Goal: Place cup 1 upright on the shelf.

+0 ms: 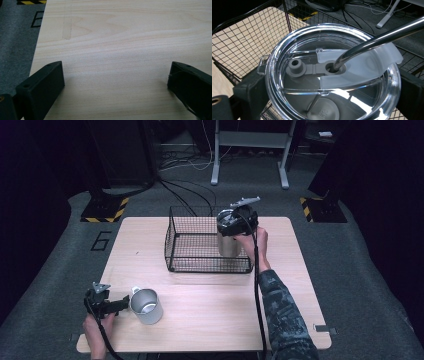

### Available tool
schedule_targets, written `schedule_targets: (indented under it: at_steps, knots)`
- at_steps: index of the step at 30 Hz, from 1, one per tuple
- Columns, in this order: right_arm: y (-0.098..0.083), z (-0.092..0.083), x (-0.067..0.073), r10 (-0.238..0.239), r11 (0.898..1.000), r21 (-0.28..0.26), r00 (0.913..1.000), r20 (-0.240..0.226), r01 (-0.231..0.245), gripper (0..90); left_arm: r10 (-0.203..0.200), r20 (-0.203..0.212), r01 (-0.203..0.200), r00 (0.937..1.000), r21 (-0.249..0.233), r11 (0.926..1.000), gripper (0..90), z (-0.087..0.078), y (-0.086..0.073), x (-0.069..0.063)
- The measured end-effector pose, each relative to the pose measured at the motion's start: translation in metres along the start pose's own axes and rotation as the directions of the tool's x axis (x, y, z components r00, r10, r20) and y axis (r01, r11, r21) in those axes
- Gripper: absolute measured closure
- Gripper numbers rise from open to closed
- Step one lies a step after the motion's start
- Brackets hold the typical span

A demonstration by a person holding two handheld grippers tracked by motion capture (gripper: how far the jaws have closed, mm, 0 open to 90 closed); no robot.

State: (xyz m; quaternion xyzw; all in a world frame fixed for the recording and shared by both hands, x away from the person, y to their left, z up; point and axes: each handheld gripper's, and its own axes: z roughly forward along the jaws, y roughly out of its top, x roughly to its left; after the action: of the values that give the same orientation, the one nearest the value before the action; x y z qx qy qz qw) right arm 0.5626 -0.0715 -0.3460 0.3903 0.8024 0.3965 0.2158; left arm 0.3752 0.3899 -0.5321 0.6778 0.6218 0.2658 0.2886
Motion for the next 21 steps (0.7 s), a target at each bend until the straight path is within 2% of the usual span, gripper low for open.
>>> schedule_targets:
  at_steps: [7, 10, 15, 21]
  knots:
    - [-0.002, 0.008, 0.0, 0.0, 1.0, 0.015, 1.0, -0.007, 0.0, 3.4, 0.0, 0.0, 0.0, 1.0, 0.0, 1.0, 0.8, 0.0, 0.0, 0.0]
    - [-0.003, 0.011, 0.001, 0.024, 0.999, 0.021, 0.9997, -0.007, -0.024, 3.4, 0.0, 0.0, 0.0, 1.0, 0.0, 1.0, 0.8, 0.0, 0.0, 0.0]
    - [-0.005, 0.016, 0.0, 0.033, 0.999, 0.025, 0.9994, -0.004, -0.033, 3.4, 0.0, 0.001, 0.0, 1.0, -0.001, 1.0, 0.9, 0.0, 0.0, 0.0]
    - [-0.011, 0.024, -0.001, 0.027, 0.999, 0.042, 0.9996, 0.001, -0.027, 3.4, 0.0, -0.001, 0.0, 1.0, -0.001, 1.0, 1.1, 0.0, 0.0, 0.0]
